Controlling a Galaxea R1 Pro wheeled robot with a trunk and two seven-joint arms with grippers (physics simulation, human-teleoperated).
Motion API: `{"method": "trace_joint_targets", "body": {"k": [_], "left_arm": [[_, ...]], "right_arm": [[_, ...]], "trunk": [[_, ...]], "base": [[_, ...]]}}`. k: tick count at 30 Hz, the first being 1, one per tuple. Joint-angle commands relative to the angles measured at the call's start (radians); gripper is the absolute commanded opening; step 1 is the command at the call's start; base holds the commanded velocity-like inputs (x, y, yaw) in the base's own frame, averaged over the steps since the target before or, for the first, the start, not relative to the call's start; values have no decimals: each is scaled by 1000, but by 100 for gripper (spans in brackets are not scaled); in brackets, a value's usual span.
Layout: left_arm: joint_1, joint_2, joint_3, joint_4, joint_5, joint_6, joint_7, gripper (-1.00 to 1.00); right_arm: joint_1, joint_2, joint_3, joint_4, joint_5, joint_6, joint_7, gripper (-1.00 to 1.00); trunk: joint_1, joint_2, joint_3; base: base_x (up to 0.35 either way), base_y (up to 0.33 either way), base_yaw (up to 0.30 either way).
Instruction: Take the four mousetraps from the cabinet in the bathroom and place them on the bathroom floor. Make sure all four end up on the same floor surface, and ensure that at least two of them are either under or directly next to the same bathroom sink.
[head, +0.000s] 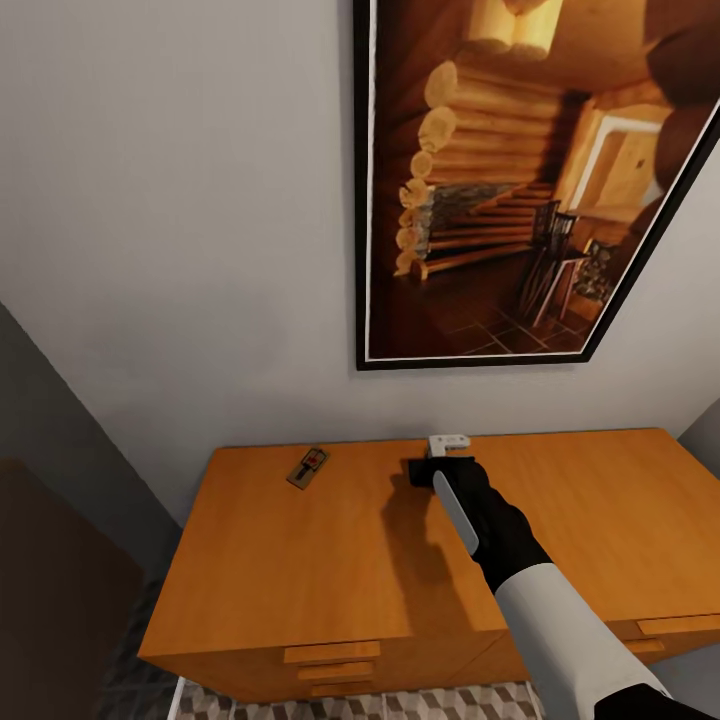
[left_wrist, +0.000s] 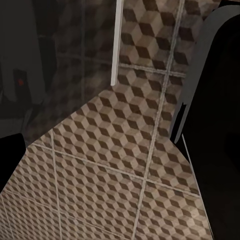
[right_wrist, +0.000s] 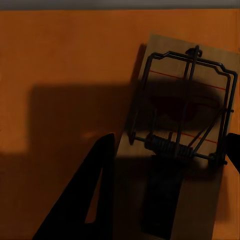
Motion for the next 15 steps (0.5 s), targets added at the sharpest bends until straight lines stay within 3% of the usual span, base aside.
{"method": "trace_joint_targets", "body": {"k": [1, 15], "left_arm": [[-1, 0, -9, 4, 8, -6, 0, 100], [-2, 0, -9, 4, 8, -7, 0, 100]], "right_arm": [[-1, -1, 1, -2, -12, 2, -8, -100], [-1, 0, 0, -76, -8, 23, -11, -100]], "trunk": [[1, -2, -2], [1, -2, -2]], "base": [[0, 0, 0], [0, 0, 0]]}}
